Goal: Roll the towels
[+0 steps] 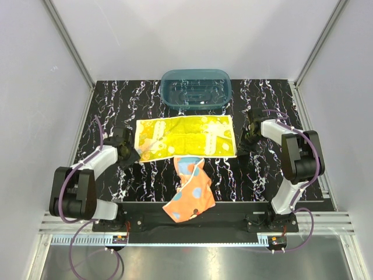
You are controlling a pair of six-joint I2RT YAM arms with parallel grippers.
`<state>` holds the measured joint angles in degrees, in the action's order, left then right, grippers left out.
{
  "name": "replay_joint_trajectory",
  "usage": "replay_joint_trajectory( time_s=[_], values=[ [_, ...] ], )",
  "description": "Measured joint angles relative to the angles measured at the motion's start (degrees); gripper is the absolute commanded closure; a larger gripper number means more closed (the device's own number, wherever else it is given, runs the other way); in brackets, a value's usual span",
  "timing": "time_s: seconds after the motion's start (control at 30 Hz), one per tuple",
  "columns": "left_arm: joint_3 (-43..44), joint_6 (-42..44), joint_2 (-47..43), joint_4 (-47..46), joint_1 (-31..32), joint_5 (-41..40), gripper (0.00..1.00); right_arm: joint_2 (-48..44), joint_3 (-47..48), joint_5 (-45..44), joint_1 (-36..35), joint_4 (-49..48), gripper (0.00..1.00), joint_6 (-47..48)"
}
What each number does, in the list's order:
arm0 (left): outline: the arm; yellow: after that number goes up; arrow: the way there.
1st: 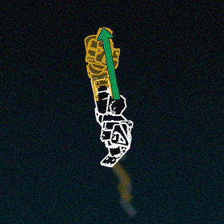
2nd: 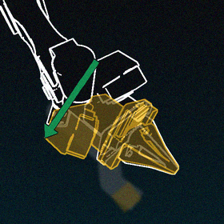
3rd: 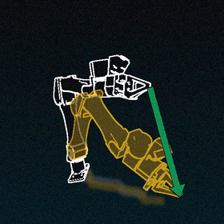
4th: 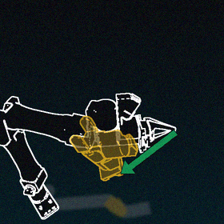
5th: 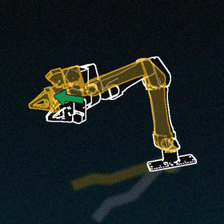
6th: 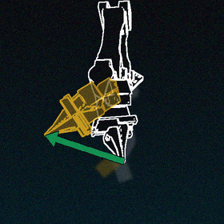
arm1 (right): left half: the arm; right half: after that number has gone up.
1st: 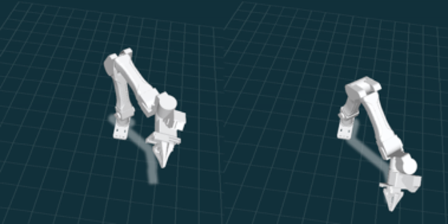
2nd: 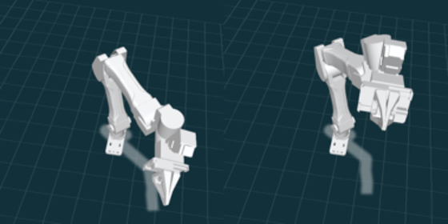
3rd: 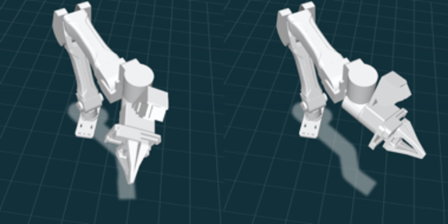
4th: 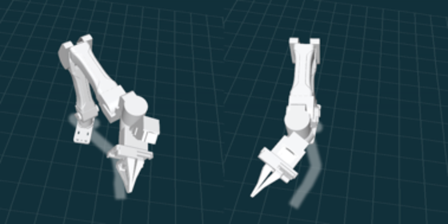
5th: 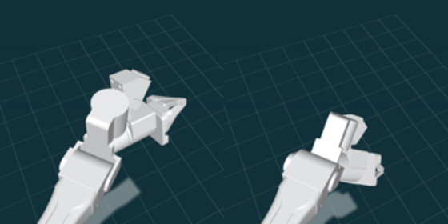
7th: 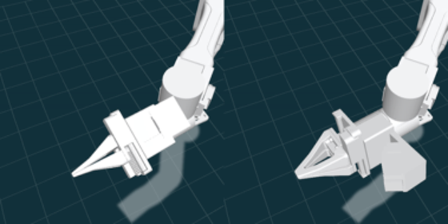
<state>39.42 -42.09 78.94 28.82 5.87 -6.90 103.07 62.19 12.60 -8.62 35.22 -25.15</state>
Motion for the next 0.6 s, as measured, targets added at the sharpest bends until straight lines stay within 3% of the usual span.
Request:
replay_joint_trajectory(
  time_s=[0.17, 0.27, 0.47, 0.6],
  values=[
    [1.1, 0.0, 1.7, -0.6, 0.0, -0.7, 0.55, 0.1, 0.0, 0.0, 0.0, 0.1, 1.0, 0.1],
    [1.8, 0.0, 2.9, -1.4, 0.0, -1.0, 0.66, 0.1, 0.0, 0.0, 0.0, 0.2, 1.0, 0.1],
    [2.8, -0.1, 4.4, -2.3, 0.0, -0.9, 1.0, 0.1, 0.0, 0.4, 0.0, 0.2, 1.0, 0.3],
    [4.0, 0.3, 5.1, -1.4, 0.0, -0.9, 1.0, 0.1, 0.3, 2.2, 0.0, 0.4, 1.0, 0.3]
  ],
)
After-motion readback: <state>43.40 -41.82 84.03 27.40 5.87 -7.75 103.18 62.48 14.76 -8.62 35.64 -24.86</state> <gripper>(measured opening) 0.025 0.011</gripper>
